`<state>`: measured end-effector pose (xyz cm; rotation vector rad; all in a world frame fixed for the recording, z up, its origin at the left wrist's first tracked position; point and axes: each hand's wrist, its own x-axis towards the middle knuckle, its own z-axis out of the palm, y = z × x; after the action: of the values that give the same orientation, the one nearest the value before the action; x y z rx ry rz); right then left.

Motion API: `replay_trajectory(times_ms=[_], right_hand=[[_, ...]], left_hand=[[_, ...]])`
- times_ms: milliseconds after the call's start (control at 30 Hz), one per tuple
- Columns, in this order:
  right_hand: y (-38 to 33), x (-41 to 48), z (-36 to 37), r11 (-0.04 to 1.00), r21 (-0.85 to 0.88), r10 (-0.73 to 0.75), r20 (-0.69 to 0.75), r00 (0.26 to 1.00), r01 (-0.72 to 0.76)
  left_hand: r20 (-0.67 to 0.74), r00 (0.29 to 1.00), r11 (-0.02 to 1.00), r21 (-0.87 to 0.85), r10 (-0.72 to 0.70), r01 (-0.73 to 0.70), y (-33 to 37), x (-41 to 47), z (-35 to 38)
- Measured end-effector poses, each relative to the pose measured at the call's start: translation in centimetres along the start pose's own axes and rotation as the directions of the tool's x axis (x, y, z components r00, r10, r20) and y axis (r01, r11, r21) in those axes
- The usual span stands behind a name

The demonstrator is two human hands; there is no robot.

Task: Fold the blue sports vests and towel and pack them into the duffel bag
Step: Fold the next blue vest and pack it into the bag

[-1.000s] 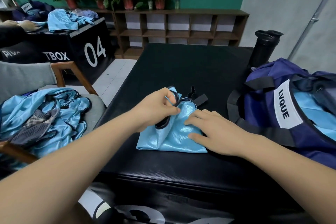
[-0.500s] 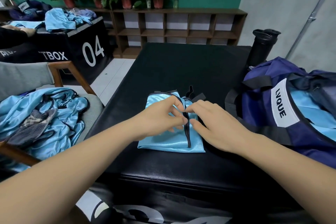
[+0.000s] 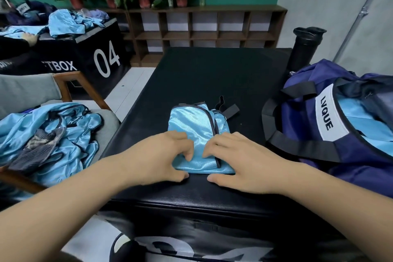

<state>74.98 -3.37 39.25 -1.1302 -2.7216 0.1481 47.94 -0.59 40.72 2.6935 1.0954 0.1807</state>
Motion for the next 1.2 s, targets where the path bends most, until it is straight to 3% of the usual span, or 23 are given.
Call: replay_trajectory(times_ms=[200,267,433,533,700,867,933,1067,1133,1200], right_hand=[[-0.3,0.2,0.7,1.0,-0.012,0.003,0.011,1.0,-0.003],[-0.3,0.2,0.8,1.0,-0.013,0.011,0.003,1.0,-0.011],[-0.1,0.3,0.8,0.998,0.023,0.054,-0.031,0.998,-0.053],[0.0,0.2,0.4,0.969,0.202,0.156,-0.071,0.985,-0.139],[0.0,0.4,-1.1,0.809,0.54,0.331,-0.095,0.939,-0.231],[0.6,0.8,-0.9,0.633,0.695,0.495,-0.023,0.869,-0.342],[1.1,0.9,-0.4,0.564,0.73,0.554,0.012,0.833,-0.386],[1.7,1.2,0.2,0.494,0.742,0.639,0.043,0.768,-0.452],[1.7,1.4,0.1,0.526,0.696,0.672,0.012,0.74,-0.489],[1.8,1.4,-0.3,0.623,0.562,0.691,-0.069,0.719,-0.544]], left_hand=[[-0.021,0.996,0.974,0.213,0.086,-0.08,0.3,0.2,0.8],[-0.018,0.996,0.974,0.213,0.087,-0.081,0.3,0.3,0.8],[-0.035,0.999,0.993,-0.115,-0.013,0.009,0.9,-0.1,-0.6],[-0.018,0.995,0.95,-0.299,-0.099,0.089,0.9,-0.2,-1.5],[0.038,0.965,0.787,-0.57,-0.26,0.235,0.2,-0.3,-2.2],[0.055,0.936,0.607,-0.748,-0.348,0.27,0.6,0.1,-2.3],[0.072,0.923,0.547,-0.787,-0.378,0.285,0.4,0.3,-2.2],[0.04,0.901,0.581,-0.752,-0.433,0.312,-0.4,0.7,-1.4],[0.008,0.888,0.6,-0.735,-0.459,0.316,-0.9,0.9,-1.0],[-0.024,0.871,0.628,-0.703,-0.491,0.335,-1.5,1.3,-0.7]])
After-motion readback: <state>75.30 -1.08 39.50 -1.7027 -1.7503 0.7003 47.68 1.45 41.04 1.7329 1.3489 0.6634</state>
